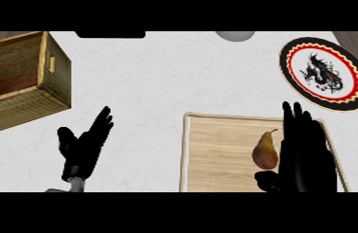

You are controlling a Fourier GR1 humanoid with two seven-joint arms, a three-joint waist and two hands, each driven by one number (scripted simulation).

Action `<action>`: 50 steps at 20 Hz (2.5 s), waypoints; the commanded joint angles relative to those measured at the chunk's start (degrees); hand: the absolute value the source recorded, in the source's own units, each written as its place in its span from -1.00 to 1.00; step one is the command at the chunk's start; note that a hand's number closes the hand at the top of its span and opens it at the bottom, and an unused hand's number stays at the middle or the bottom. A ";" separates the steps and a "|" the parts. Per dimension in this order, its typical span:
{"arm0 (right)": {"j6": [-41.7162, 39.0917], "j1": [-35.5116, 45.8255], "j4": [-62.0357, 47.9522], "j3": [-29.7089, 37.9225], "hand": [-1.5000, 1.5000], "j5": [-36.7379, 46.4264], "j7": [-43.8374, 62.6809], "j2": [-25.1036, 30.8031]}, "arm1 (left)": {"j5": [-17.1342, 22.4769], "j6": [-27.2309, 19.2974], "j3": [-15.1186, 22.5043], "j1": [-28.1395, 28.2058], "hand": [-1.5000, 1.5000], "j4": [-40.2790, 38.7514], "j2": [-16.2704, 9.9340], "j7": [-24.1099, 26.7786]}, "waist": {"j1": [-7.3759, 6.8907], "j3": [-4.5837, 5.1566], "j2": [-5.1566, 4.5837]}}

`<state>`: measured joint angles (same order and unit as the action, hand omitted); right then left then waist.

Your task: Pick the pear from the tray and place it in the plate

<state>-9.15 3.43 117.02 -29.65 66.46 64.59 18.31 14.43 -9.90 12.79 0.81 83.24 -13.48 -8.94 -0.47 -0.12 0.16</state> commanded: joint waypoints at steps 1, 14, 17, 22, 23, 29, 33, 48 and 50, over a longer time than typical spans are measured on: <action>-4.00 3.37 -4.17 -2.25 -1.00 4.90 8.09 -7.07 | -0.71 -0.75 0.96 2.03 0.00 0.77 1.29 -1.66 | 0.07 0.15 -0.13; -1.07 -0.96 -14.34 9.92 -1.00 8.68 -2.84 -7.66 | -2.96 -0.89 0.00 0.85 0.00 -2.77 3.94 0.11 | 0.40 0.11 -0.20; -3.57 -1.83 -12.63 7.28 -1.00 11.34 -1.60 -11.17 | -0.79 3.26 -2.91 -0.14 0.00 -3.68 2.56 0.35 | 0.47 0.14 -0.15; -0.95 -1.75 -18.13 11.17 -1.00 10.71 -6.14 -11.46 | -3.83 0.38 -1.03 1.19 0.00 1.73 3.93 -4.37 | 0.36 0.11 -0.13; -7.47 -0.17 -20.18 9.58 1.00 10.62 -4.70 -12.03 | -0.89 4.60 -4.83 -0.26 0.00 -4.38 1.27 0.71 | 0.27 0.16 -0.27; -7.47 -1.04 -18.32 10.98 1.00 12.77 -9.49 -8.93 | -4.33 1.50 -3.58 -0.29 0.00 -2.87 4.89 -1.10 | 0.49 0.13 -0.15; -6.74 -1.48 -16.98 12.49 1.00 13.50 -12.14 -7.62 | -3.18 4.38 -4.44 3.55 0.00 2.86 2.80 -3.90 | 0.33 0.12 -0.09; 17.09 39.28 -44.64 34.63 1.00 20.59 4.81 -14.82 | -5.02 5.99 -1.24 -4.23 0.00 -0.65 3.68 -3.16 | -8.32 0.08 -3.09; 20.95 42.20 -46.48 36.36 1.00 23.44 5.40 -13.90 | -4.83 5.55 -1.44 -4.82 0.00 -1.26 4.24 -3.62 | -7.41 0.09 -2.98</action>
<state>2.85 39.16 74.91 3.73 84.88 62.35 3.33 9.68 -4.00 11.54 -3.60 82.91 -9.29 -11.55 -7.75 -0.14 -2.66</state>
